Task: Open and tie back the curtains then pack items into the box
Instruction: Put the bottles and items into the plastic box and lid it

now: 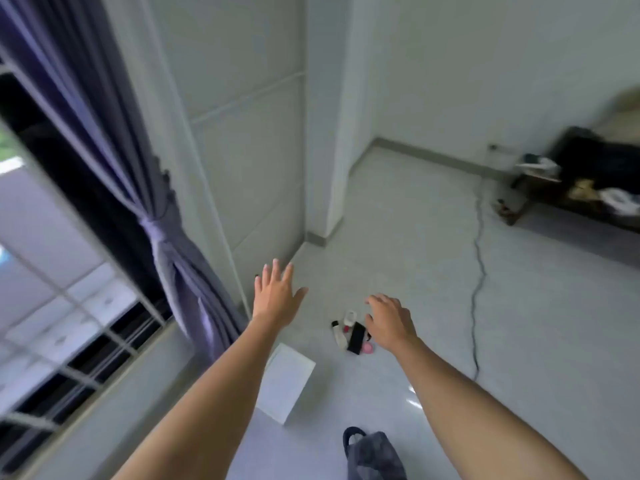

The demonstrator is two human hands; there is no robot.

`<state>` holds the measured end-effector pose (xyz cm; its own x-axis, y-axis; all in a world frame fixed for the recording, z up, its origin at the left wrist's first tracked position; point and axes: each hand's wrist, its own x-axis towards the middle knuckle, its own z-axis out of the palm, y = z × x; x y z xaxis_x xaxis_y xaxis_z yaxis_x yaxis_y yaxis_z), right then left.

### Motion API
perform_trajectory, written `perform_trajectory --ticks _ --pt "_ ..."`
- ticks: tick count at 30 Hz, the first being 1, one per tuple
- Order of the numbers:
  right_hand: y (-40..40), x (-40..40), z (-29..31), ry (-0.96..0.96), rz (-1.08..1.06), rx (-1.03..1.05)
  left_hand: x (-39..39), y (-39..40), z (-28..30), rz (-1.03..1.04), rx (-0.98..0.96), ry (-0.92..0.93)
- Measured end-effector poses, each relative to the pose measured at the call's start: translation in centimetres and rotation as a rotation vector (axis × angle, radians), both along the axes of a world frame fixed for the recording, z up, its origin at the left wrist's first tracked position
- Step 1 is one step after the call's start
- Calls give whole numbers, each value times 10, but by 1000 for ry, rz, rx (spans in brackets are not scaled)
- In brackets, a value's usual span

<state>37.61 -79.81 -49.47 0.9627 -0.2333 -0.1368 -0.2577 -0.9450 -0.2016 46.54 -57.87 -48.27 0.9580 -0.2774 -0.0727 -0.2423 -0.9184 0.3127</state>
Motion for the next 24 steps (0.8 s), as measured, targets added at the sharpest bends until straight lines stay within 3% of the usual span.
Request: perform_trajectory --ticks 6,13,19,24 --pt "20 97 -47 212 444 -48 20 24 -40 397 7 110" --pt "36 149 -149 348 695 -12 -17 32 -141 688 -11 274" --pt "35 184 -316 307 739 96 -37 36 -319 791 32 441" --pt "26 200 -474 309 837 83 -42 25 -486 764 44 430"
